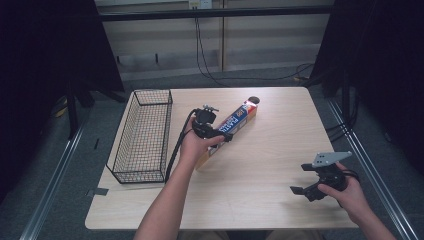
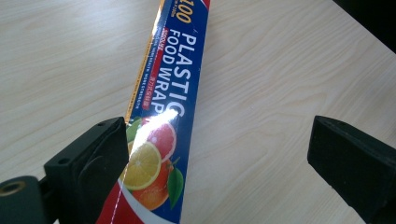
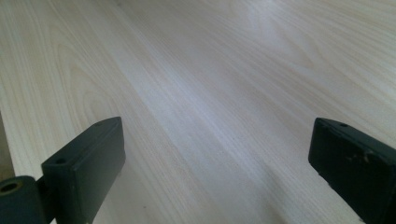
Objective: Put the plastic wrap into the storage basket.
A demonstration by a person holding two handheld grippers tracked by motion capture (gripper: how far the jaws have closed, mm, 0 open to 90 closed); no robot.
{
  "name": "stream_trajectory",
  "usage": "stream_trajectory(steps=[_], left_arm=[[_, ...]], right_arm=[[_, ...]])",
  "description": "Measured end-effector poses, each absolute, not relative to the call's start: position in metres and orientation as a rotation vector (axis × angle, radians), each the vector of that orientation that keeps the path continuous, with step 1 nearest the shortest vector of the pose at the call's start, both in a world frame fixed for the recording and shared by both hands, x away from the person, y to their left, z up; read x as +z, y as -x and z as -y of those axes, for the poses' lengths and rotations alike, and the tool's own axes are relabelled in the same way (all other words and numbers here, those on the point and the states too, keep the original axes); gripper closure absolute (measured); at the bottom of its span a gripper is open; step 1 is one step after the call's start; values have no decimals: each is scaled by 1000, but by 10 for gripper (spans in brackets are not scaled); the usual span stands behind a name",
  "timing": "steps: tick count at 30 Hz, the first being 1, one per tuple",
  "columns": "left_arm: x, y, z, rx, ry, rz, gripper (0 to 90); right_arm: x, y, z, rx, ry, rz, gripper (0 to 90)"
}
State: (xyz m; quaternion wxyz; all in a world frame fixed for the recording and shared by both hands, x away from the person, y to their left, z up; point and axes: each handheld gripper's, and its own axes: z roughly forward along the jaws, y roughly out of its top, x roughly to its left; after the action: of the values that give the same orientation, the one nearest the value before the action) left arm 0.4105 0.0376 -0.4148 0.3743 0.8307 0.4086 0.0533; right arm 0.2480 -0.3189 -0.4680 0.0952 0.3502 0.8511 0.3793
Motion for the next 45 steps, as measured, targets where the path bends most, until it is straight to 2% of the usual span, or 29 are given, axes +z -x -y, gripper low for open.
stream_trajectory(steps=[22,24,32,36,39,40,45], left_arm=[[-446,-437,-18,155,-2163,-1134,63],[-449,-440,-19,186,-2170,-1146,90],[-461,-446,-16,202,-2207,-1168,107],[-464,-447,-14,207,-2229,-1174,210],[-465,-448,-14,226,-2214,-1199,246],[-464,-449,-17,223,-2223,-1197,297],[-463,-450,-20,195,-2221,-1204,319]], right_arm=[[-466,-248,323,1152,-1051,-2511,37],[-465,-247,324,1160,-1060,-2505,37],[-464,-248,327,1183,-1067,-2498,37],[-464,-248,328,1187,-1063,-2495,37],[-464,-248,327,1183,-1063,-2496,37],[-464,-248,327,1190,-1063,-2499,37],[-464,-248,326,1197,-1055,-2503,37]])
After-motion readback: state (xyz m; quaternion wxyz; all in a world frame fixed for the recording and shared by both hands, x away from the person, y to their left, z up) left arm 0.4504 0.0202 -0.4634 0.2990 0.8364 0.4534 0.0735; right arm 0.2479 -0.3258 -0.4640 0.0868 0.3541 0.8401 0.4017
